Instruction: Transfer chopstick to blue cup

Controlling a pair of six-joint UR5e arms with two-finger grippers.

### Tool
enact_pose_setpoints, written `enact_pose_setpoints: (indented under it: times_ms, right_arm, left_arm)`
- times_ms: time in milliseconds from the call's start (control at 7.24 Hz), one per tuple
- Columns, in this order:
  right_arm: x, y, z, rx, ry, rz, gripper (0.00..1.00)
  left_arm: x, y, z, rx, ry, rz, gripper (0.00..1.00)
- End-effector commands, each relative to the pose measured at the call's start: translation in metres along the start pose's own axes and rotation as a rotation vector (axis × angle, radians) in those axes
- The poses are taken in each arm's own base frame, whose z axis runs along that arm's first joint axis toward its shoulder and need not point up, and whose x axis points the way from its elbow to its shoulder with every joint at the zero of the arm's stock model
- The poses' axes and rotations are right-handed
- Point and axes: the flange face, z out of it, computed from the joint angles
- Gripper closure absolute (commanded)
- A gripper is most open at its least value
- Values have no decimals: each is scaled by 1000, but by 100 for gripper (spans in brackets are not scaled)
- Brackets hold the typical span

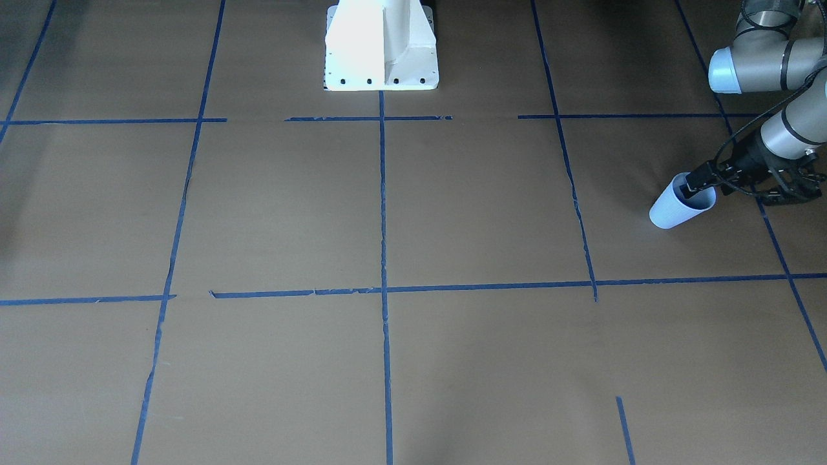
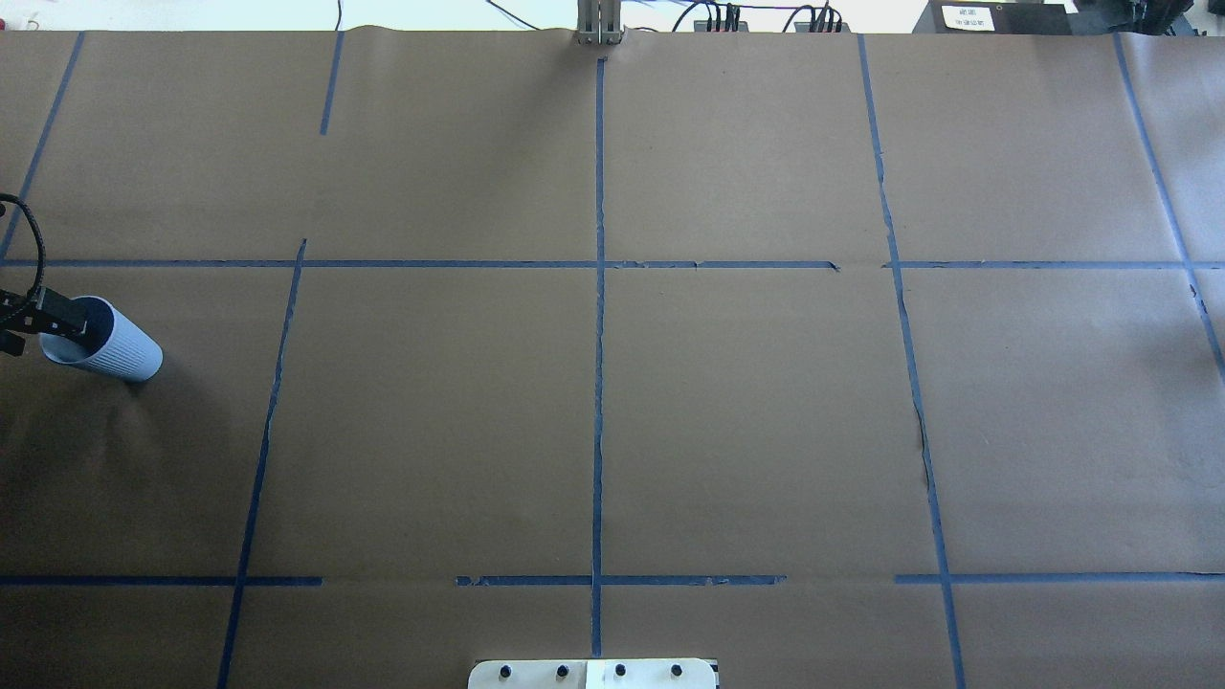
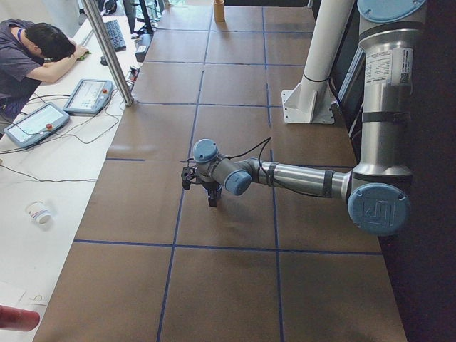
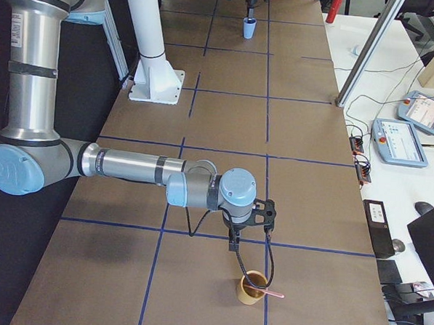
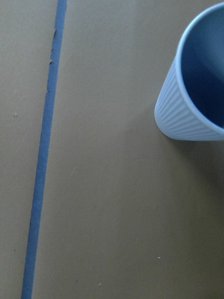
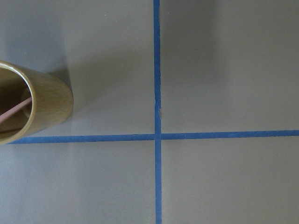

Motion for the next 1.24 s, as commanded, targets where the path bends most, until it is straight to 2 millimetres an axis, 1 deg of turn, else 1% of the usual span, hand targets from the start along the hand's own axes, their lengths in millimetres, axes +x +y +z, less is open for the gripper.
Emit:
enact_pose_setpoints:
  times_ms: [0,138,276,414,552,691,829,967,1105]
  right_arm:
    - [-4,-1,-5,10,-1,-7,0]
    - [-2,-1,-6,13,-1,-4,0]
    - [-2,0,-7,14,-1,-3,0]
    - [-2,0,-7,14,-1,-3,0]
    - [-2,0,-7,14,-2,-3,0]
    - [-2,0,-8,15,-4,-2,0]
    - [-4,0,-9,18,-4,-4,0]
    - [-9,-1,-14,27,-7,-11,0]
    - [-11,-5,-15,26,-4,-11,0]
  left_arm:
    - [-1,0,2,5,0,2,51]
    - [0,0,2,6,1,6,73]
    - [4,0,-2,10,8,6,87]
    - [12,2,-9,7,27,14,95]
    - [28,7,-27,-1,70,27,99]
    - [49,13,-58,-27,101,5,100]
    - [87,10,-94,-34,82,-28,100]
    - [143,-3,-129,-45,69,-46,100]
    - [204,-20,-161,-50,68,-82,100]
